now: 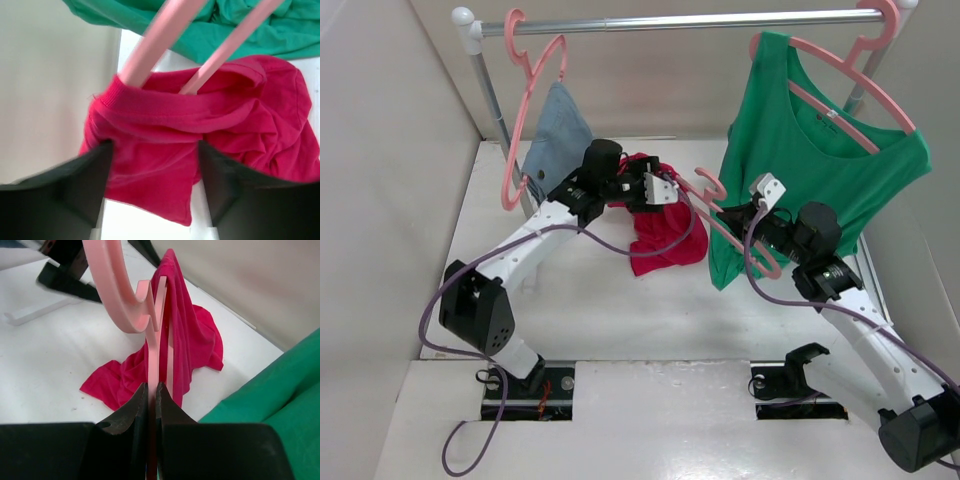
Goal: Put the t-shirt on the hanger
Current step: Place tshirt on hanger
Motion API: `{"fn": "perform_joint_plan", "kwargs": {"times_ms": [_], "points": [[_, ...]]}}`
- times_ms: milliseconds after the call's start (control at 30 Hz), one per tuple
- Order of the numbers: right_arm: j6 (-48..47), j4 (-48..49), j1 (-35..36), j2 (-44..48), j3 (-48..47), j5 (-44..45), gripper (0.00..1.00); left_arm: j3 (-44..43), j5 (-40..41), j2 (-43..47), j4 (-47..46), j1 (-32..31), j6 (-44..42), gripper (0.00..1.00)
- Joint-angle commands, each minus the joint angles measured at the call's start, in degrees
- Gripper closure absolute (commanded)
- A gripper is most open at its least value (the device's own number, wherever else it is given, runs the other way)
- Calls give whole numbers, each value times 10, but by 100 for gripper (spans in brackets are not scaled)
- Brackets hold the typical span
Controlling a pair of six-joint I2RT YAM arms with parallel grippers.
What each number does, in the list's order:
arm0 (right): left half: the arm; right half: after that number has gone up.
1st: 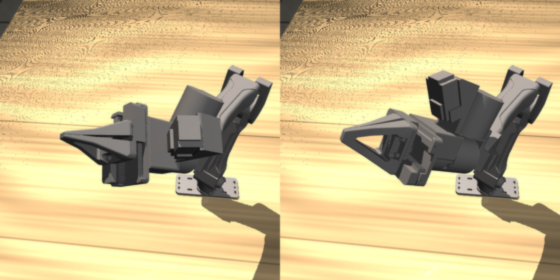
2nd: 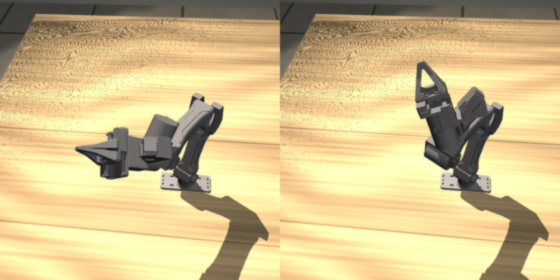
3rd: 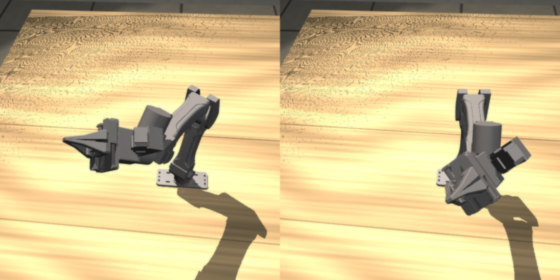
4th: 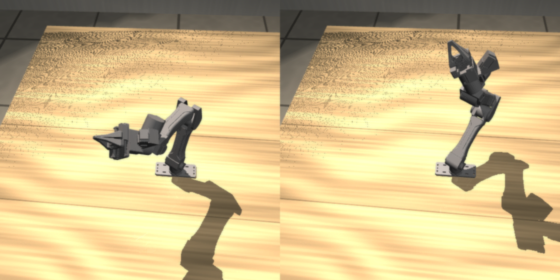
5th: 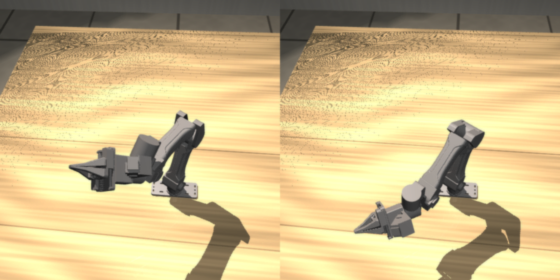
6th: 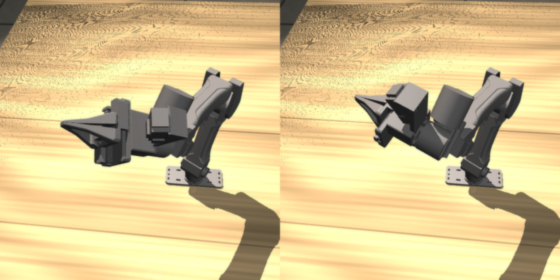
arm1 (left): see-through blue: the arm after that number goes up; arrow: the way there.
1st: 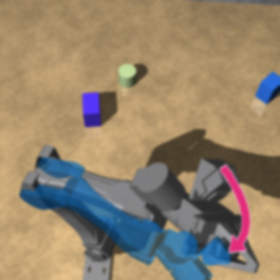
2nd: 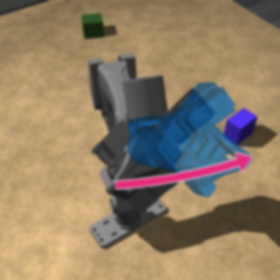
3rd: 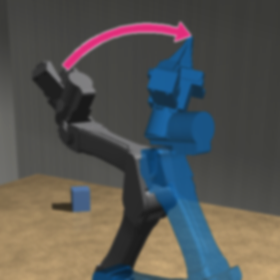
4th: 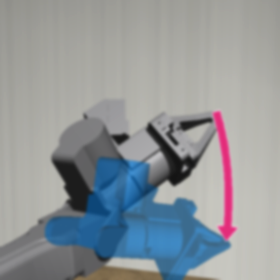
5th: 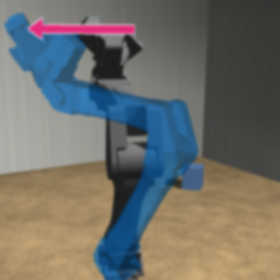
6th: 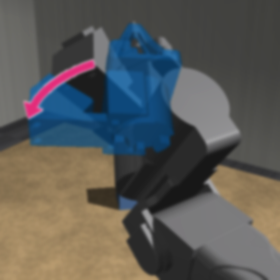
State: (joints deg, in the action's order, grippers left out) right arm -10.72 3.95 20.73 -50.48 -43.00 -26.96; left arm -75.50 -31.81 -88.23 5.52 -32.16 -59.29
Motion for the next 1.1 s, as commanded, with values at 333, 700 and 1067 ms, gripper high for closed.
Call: {"fn": "perform_joint_plan", "kwargs": {"times_ms": [333, 700, 1067], "points": [[-12, 59, 12, 0, -12, -61, 100, -40, -47, 45, 29, 0, -30, 52], [-18, 59, 1, -22, -12, -72, 100, -49, -151, 77, 133, 31, -35, 28], [-18, 59, 1, -2, -2, -91, 100, -171, -67, -67, 158, 45, -39, 23]]}}
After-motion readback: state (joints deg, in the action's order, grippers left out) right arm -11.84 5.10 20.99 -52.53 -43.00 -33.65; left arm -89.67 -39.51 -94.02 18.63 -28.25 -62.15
